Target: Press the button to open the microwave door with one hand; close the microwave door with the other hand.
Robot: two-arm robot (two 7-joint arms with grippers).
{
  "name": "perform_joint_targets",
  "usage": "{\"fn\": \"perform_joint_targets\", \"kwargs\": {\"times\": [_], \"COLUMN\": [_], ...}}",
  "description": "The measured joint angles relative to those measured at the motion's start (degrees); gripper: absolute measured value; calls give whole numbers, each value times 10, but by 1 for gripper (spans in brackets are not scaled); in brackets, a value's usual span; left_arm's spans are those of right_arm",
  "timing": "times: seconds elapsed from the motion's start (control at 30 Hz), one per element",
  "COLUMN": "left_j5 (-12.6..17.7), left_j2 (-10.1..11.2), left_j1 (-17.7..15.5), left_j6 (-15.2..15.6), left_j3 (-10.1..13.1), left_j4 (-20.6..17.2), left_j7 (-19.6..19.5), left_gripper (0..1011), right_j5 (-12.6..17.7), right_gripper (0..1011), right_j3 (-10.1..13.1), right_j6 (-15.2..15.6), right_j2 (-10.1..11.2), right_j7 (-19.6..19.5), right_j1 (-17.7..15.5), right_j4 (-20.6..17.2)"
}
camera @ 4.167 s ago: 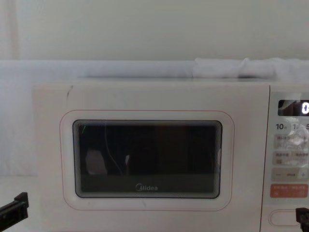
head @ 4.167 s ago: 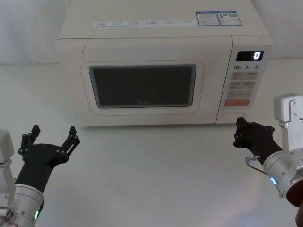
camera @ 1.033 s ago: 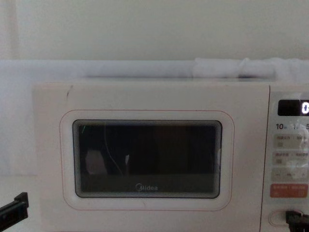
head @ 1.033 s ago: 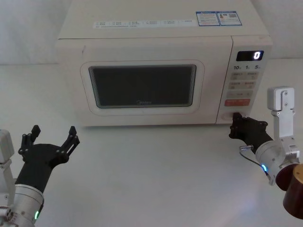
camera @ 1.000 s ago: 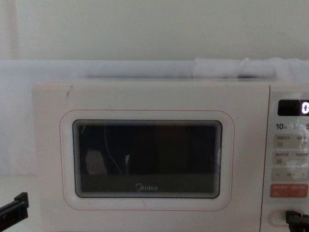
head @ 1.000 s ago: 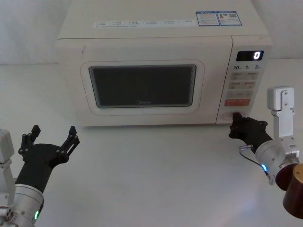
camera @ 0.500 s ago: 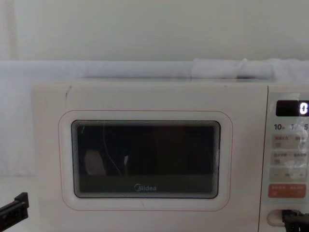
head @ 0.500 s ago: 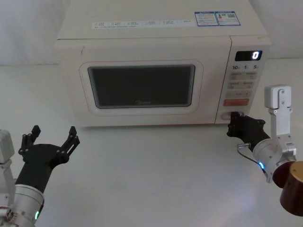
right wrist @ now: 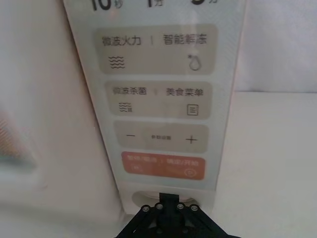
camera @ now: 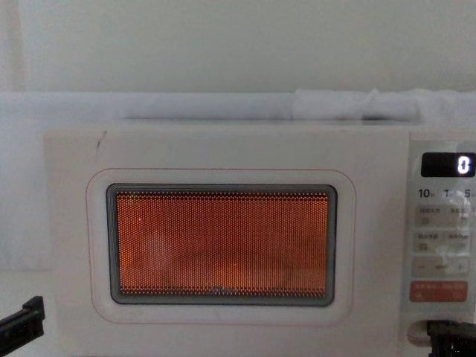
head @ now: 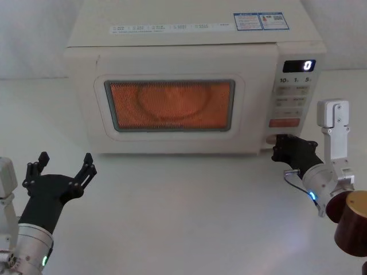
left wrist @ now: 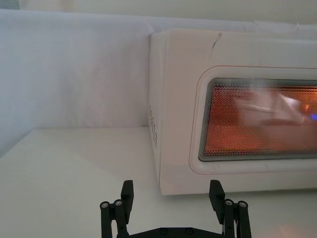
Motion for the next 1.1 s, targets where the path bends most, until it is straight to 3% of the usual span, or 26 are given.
{"fn": "perform_joint_targets", "kwargs": {"times": [0.47,1.1], "left_j5": [0,0], "left_j2": [0,0], "left_j1": [0,0], "left_j6": [0,0], "left_j3": [0,0], "left_j4": [0,0], "left_j7": [0,0], "left_gripper": [1001,1001], "right_j5": [1,1], "right_gripper": [0,0], "right_j3": [1,8], "right_j6": [-3,8], "right_j2": [-1,10], "right_j7": [-1,-2], "right_j1": [-10,-53], "right_j4": [-12,-66]}}
